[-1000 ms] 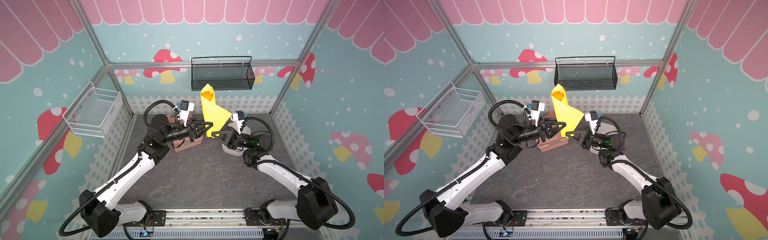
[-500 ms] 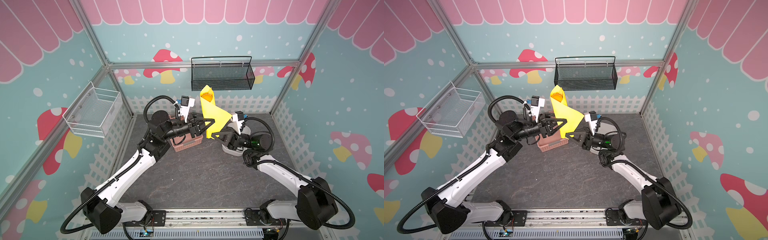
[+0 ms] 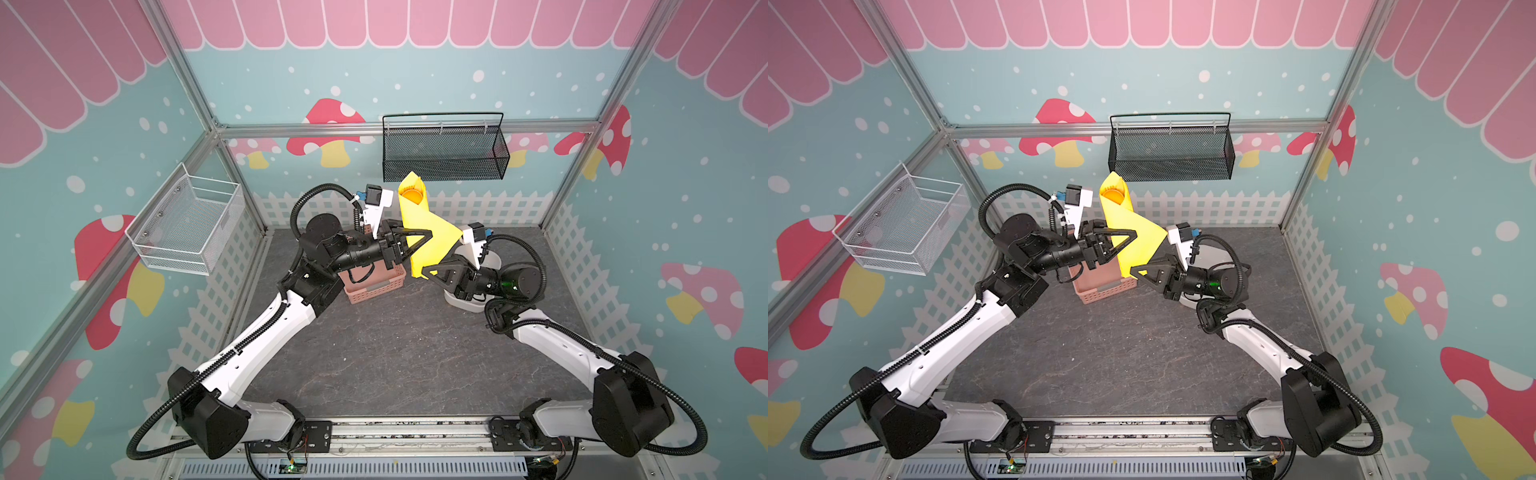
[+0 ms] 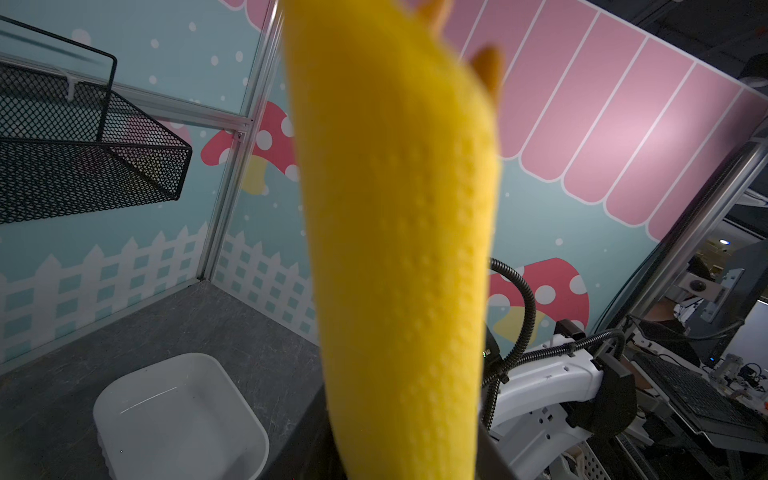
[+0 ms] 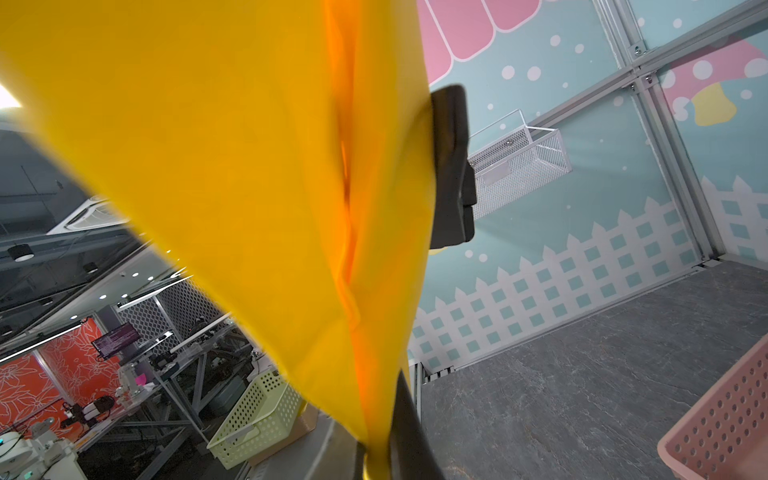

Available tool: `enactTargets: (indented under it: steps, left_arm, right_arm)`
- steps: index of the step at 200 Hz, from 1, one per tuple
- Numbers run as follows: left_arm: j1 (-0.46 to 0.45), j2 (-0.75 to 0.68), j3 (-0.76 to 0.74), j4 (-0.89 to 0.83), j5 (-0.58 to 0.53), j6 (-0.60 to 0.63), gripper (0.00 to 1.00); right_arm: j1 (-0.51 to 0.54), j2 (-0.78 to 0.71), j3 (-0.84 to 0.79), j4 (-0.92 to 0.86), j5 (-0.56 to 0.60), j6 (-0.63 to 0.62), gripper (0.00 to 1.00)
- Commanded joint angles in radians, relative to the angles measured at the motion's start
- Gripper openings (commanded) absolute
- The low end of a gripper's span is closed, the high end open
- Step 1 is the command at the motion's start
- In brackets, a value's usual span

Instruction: Place the utensils on the paper napkin and roll it up

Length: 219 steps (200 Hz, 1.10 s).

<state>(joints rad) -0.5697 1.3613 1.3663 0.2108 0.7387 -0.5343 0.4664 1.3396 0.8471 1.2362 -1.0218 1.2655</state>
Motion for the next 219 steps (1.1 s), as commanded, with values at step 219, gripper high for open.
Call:
enactTargets:
  steps: [219]
  left_arm:
    - [0.023,0.015,0.048,0.021,-0.042,-0.016,0.18]
  right_arm:
    - [0.009,0.013,0.01,0.023,-0.015,0.004,0.0]
